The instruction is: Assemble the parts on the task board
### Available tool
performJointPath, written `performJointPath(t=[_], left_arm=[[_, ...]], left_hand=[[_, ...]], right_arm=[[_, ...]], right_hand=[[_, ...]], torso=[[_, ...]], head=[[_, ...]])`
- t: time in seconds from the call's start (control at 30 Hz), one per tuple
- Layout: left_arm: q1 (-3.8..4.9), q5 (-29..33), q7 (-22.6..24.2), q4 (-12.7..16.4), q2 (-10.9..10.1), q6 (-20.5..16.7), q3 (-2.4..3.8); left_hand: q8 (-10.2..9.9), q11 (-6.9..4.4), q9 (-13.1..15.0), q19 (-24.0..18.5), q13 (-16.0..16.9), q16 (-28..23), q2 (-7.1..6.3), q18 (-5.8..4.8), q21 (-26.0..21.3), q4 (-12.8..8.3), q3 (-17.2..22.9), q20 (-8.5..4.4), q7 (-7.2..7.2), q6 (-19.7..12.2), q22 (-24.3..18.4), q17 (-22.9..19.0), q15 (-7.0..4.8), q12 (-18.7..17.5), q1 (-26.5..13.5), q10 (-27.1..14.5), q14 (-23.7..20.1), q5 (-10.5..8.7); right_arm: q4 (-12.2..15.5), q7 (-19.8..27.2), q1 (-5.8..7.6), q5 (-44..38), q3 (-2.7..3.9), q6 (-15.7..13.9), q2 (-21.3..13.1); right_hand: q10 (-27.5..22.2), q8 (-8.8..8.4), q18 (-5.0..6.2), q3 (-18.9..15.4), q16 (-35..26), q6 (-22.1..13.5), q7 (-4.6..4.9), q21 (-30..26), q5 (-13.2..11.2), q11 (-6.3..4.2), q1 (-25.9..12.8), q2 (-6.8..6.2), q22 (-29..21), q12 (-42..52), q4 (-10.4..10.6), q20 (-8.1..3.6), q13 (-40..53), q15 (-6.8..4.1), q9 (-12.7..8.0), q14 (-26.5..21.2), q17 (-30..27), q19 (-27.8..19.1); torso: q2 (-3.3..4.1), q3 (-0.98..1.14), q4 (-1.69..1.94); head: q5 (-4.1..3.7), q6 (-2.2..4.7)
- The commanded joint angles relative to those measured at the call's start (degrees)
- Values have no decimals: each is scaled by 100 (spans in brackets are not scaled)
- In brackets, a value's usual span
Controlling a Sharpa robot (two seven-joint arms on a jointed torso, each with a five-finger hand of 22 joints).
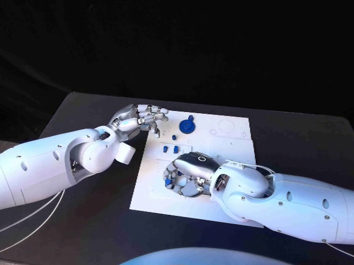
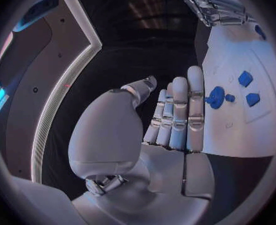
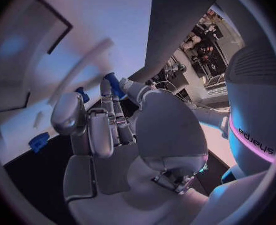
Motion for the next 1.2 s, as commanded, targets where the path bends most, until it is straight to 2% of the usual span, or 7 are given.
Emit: performJointPath(t=[0.03, 0.27, 0.57, 0.7, 0.97, 1.1, 1.2], left_arm=[[-1, -20, 11, 15, 3, 114, 6], [-1, -22, 4, 17, -10, 116, 6], [-1, -22, -4, 17, -18, 122, 6], [-1, -22, -8, 14, -21, 126, 6], [-1, -23, -13, 11, -32, 130, 5], [-1, -23, -12, 11, -45, 126, 5], [-1, -22, -12, 4, -52, 121, 5]], left_hand=[[-9, -5, -10, -23, 2, 35, 13, 73, 28, 8, -34, 10, 22, -11, 8, 6, -11, 36, -22, -53, -37, 11], [-9, -5, -10, -23, 2, 35, 13, 73, 28, 8, -34, 10, 22, -11, 8, 6, -11, 36, -22, -53, -37, 11], [-8, -4, -11, -25, 2, 35, 12, 73, 27, 12, -37, 10, 23, -12, 9, 8, -10, 38, -26, -55, -39, 10], [-8, -4, -11, -25, 2, 35, 12, 73, 27, 12, -37, 10, 23, -12, 9, 8, -10, 38, -26, -55, -39, 10], [-8, -4, -11, -25, 2, 35, 12, 73, 27, 12, -37, 10, 23, -12, 9, 8, -10, 38, -26, -55, -39, 10], [-8, -4, -11, -25, 2, 35, 12, 73, 27, 12, -37, 10, 23, -12, 9, 8, -10, 38, -26, -55, -39, 10], [-8, -4, -11, -25, 2, 35, 12, 73, 27, 12, -37, 10, 23, -12, 9, 8, -10, 38, -26, -55, -39, 10]], right_arm=[[-8, -137, -41, -157, -42, 225, 2], [9, -211, -47, -166, -46, -60, -33], [77, -110, -55, -84, -48, -318, -73], [119, -42, -61, -36, -48, -464, -106], [380, 280, -60, 258, -34, -974, -388], [543, 994, 16, 1095, 17, -1359, -697], [610, 1330, 143, 1853, 47, -1362, -930]], right_hand=[[32, -35, -88, -43, 42, -72, 13, -6, -1, 24, 0, -79, 11, -20, 8, 1, 11, -1, -27, 203, 4, 11], [34, -281, -92, -66, 82, -473, 62, 15, -1, 52, -20, -177, 52, -5, -33, 27, 53, 27, -145, 214, 79, 19], [40, -677, -94, -229, 104, -1165, -1, 36, 17, -40, -129, -358, 106, 34, -24, -19, 139, -43, -310, 216, 107, 33], [53, -733, -98, -294, 113, -1296, -36, 49, 14, -63, -146, -386, 128, 57, -15, -37, 173, -63, -335, 221, 127, 43], [132, -715, -107, -329, 125, -1341, -39, 84, 40, -96, -86, -363, 170, 137, -38, -64, 250, -92, -343, 228, 150, 67], [142, -527, -58, -173, -11, -953, 100, -216, 127, 29, 169, -198, -43, 207, -165, -27, 346, -7, -276, 143, -160, -92], [212, -452, -66, -111, -24, -780, 154, -193, 246, 53, 248, -154, -16, 274, -226, -4, 397, 15, -254, 137, -180, -82]], torso=[[1, 0, -1], [0, 1, -4], [3, 5, -2], [4, 5, -2], [-1, 4, -5], [-8, 0, -5], [-14, 1, -12]], head=[[-3, 2], [-12, 21], [-21, 23], [-25, 21], [-57, 27], [-142, 66], [-229, 92]])
